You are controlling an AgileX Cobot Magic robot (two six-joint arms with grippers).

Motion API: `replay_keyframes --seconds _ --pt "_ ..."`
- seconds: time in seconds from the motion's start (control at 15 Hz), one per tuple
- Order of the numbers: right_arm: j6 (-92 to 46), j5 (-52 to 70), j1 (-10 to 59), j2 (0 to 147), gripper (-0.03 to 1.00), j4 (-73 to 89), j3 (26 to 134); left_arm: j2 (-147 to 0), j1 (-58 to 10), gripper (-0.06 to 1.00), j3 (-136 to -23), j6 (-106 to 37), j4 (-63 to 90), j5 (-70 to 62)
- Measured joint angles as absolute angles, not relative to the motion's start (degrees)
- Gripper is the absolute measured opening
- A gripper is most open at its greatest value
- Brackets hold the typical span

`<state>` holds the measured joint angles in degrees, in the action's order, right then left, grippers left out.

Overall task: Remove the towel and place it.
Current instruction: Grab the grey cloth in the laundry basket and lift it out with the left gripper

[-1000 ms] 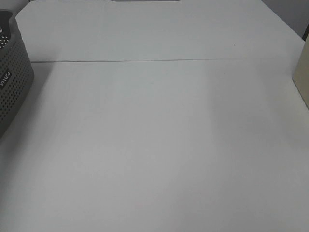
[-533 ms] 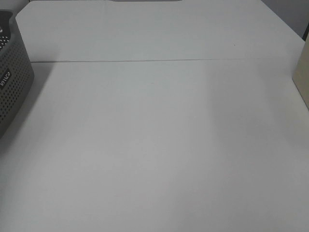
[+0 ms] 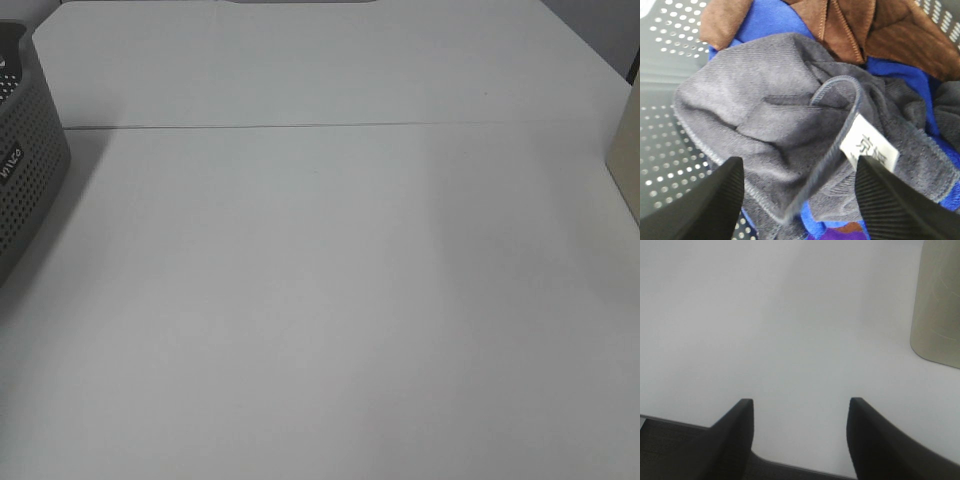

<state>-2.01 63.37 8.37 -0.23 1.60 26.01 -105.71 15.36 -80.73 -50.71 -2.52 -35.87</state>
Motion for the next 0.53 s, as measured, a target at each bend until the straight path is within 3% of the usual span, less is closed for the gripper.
replay_keyframes --seconds 0.2,0.33,0.53 --pt "-2.0 63.4 8.4 -0.2 0.55 1.6 26.0 -106.7 15.4 0.59 -80.7 -50.8 -2.2 -37.0" --pt "-2.0 63.4 8.4 -0.2 0.55 1.6 26.0 -106.7 15.4 0.51 -80.7 -50.8 -2.1 -37.1" --pt "-1.9 63.4 8.4 -0.2 0.55 1.5 26.0 -106.7 15.4 0.20 -80.7 -50.8 -1.5 -37.2"
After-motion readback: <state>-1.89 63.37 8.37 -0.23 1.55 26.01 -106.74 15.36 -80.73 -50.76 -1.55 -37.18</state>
